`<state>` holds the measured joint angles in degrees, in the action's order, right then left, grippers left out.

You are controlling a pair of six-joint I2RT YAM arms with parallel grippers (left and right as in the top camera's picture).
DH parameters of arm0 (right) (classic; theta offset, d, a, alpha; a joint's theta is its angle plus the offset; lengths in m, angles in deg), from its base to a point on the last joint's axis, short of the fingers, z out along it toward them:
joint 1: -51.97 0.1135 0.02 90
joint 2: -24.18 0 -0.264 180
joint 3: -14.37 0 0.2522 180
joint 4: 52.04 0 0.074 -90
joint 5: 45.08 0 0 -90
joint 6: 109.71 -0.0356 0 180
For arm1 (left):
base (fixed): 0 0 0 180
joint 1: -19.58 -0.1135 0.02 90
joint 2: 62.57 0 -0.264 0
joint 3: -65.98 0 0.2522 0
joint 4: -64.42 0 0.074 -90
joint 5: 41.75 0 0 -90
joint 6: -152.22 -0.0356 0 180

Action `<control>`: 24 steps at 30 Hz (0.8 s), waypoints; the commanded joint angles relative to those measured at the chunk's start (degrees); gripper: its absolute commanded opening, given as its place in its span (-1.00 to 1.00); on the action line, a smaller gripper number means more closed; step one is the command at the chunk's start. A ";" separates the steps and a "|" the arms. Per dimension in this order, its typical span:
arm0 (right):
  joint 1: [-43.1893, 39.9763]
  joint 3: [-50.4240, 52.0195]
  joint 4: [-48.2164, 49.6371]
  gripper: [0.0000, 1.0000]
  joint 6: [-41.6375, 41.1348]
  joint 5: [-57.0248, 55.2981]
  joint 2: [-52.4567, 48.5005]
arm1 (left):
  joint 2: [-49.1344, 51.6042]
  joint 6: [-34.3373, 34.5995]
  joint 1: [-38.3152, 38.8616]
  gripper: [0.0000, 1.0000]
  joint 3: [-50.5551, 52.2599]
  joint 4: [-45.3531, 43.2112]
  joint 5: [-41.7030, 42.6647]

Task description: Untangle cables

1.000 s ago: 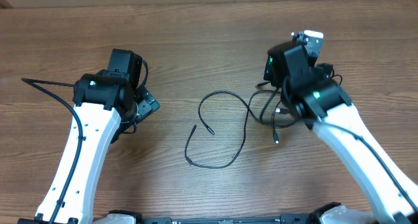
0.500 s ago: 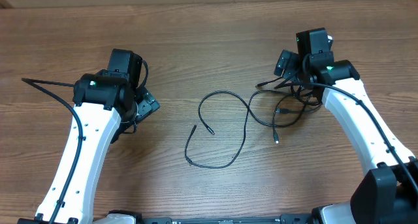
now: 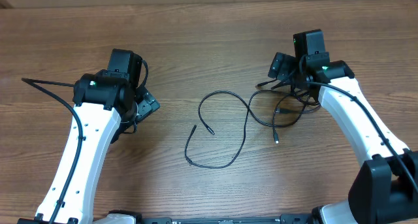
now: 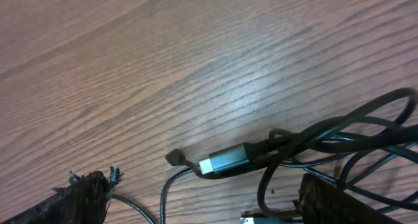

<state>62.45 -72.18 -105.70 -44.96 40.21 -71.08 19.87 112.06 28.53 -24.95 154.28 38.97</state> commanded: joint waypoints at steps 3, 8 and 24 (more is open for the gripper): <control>-0.26 0.46 -0.07 0.65 -0.26 1.68 -3.13 | 0.09 1.20 -0.31 0.99 0.22 0.00 -1.20; -0.26 0.48 0.28 0.34 -0.26 2.93 -3.89 | 0.09 1.20 -0.31 0.99 0.22 0.00 -1.20; -0.26 0.48 0.42 -0.92 0.02 6.91 -3.89 | 0.09 1.20 -0.31 0.99 0.22 0.00 -1.20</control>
<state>62.45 -71.99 -105.59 -45.11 44.98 -74.99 19.87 112.06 28.53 -24.95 154.28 38.97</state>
